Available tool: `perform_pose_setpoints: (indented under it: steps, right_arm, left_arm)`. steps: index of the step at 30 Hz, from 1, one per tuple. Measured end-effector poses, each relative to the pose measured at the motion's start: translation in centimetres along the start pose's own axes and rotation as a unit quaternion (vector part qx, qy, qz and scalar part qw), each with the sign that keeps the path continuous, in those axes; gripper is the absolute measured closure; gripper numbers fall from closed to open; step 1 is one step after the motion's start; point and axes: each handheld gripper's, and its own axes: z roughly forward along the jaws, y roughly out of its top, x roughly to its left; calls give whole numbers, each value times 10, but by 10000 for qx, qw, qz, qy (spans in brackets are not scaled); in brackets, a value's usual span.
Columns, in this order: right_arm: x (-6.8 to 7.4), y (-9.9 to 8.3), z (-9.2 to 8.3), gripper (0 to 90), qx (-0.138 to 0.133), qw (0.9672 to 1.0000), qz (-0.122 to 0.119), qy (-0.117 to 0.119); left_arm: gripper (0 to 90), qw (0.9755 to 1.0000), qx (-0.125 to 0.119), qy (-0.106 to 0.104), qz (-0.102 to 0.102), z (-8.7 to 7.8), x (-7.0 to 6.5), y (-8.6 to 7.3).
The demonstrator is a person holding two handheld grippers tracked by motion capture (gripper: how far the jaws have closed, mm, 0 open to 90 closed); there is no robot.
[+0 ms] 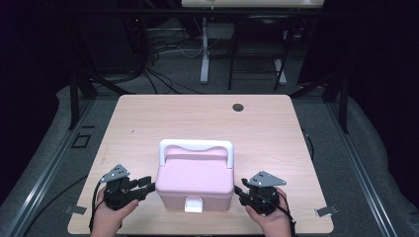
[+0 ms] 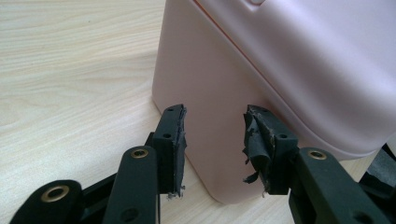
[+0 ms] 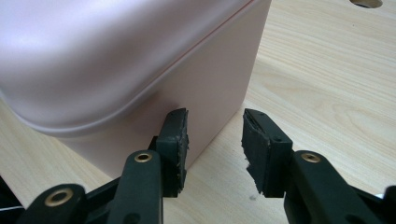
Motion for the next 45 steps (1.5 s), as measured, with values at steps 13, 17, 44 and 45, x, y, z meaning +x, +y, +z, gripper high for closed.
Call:
perform_pose_setpoints:
  steps: [13,17,44,45]
  right_arm:
    - [-9,23,-14,575,-9,9998,156,151]
    - [-11,30,-18,552,-29,9995,196,228]
    - [-14,71,-13,493,-247,9976,301,577]
    - [-14,72,-12,498,-251,9974,307,599]
  left_arm:
    - [517,9999,-114,-103,31,-13,3,26]
    - [498,9998,-116,-145,112,-15,2,34]
    - [426,9986,-91,-368,377,2,-11,75]
    - [426,9986,-78,-371,381,3,-11,75]
